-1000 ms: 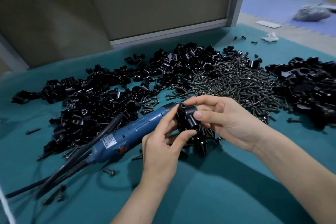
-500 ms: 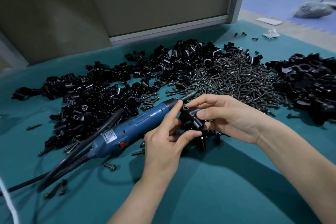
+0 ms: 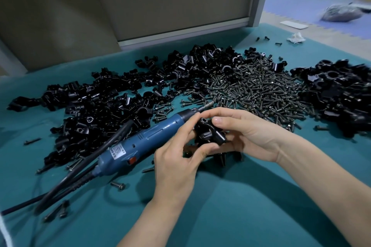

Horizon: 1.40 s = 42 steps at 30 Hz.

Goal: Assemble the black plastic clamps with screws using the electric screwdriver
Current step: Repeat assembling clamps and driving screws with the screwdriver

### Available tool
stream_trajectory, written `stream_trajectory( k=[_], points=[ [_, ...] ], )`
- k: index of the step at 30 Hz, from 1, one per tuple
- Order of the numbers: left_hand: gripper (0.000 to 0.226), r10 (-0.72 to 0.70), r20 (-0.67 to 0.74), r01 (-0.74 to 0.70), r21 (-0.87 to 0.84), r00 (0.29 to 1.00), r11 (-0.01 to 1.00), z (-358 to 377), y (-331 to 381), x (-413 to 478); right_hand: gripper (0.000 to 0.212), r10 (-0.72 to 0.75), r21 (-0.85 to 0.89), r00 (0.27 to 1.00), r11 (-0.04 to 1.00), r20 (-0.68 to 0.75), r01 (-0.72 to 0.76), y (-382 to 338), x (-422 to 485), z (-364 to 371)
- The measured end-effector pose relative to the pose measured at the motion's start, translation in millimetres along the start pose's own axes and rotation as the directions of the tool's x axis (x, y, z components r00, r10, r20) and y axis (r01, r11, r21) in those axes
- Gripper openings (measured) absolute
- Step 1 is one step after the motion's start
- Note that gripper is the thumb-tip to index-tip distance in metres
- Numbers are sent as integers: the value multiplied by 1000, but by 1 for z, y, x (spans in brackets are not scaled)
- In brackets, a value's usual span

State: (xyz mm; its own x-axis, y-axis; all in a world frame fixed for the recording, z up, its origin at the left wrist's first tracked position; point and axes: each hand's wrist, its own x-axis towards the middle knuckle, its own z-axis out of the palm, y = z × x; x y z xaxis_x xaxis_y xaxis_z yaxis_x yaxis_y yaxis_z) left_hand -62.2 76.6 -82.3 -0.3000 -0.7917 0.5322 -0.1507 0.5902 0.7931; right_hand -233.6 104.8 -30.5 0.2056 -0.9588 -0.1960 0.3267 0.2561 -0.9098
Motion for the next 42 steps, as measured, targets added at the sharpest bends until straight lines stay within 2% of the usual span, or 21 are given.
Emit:
stream_trajectory(
  k=[4, 7, 10, 12, 15, 19, 21, 23, 25, 29, 31, 35, 40, 42],
  points=[
    [60, 62, -51, -56, 109, 997, 993, 1, 1, 0, 37, -30, -14, 999, 999, -15, 30, 4, 2, 0],
    [60, 39, -37, -36, 85, 999, 996, 1, 2, 0, 30, -67, 19, 997, 998, -38, 68, 7, 3, 2],
    [58, -22, -11, 23, 48, 1000, 999, 0, 3, 1, 43, -60, 38, 994, 997, -92, 64, 9, 6, 2],
    [51, -43, 18, 43, 14, 999, 999, 0, 3, 0, 43, -57, 66, 993, 996, -99, 64, 9, 6, 3],
    [36, -58, 39, 59, -35, 998, 998, -1, 5, 1, 33, -49, 116, 997, 992, -59, 56, 8, 6, 1],
    [29, -45, 13, 46, -21, 999, 999, -2, 9, 1, 30, 8, 99, 999, 995, 46, -12, 8, 7, -5],
    [30, -61, 8, 61, -26, 998, 998, -2, 11, 1, 37, 30, 81, 992, 996, 119, -40, 7, 6, -8],
    [37, -62, 14, 62, -45, 998, 997, 1, 12, 0, 57, 46, 64, 976, 996, 211, -61, 5, 5, -11],
    [32, -60, 41, 63, -99, 997, 993, 3, 13, -1, 70, 57, 62, 958, 995, 283, -77, 4, 5, -14],
    [21, -122, 168, 167, -286, 978, 943, 5, 13, 0, 82, 95, 23, 961, 994, 259, -104, 3, 5, -15],
    [15, -121, 186, 174, -305, 975, 936, 4, 12, 2, 84, 106, 17, 961, 993, 254, -114, 2, 4, -15],
    [11, -124, 88, 142, -249, 988, 958, 3, 12, 3, 78, 85, 14, 980, 996, 179, -89, 2, 5, -9],
    [12, -99, -21, 92, -228, 995, 969, 2, 17, 2, 25, 84, 117, 994, 989, 71, -92, 7, 5, 3],
    [14, -60, -58, 48, -184, 997, 982, 2, 20, 2, 21, 91, 185, 993, 977, 81, -104, 7, 2, 6]
  ],
)
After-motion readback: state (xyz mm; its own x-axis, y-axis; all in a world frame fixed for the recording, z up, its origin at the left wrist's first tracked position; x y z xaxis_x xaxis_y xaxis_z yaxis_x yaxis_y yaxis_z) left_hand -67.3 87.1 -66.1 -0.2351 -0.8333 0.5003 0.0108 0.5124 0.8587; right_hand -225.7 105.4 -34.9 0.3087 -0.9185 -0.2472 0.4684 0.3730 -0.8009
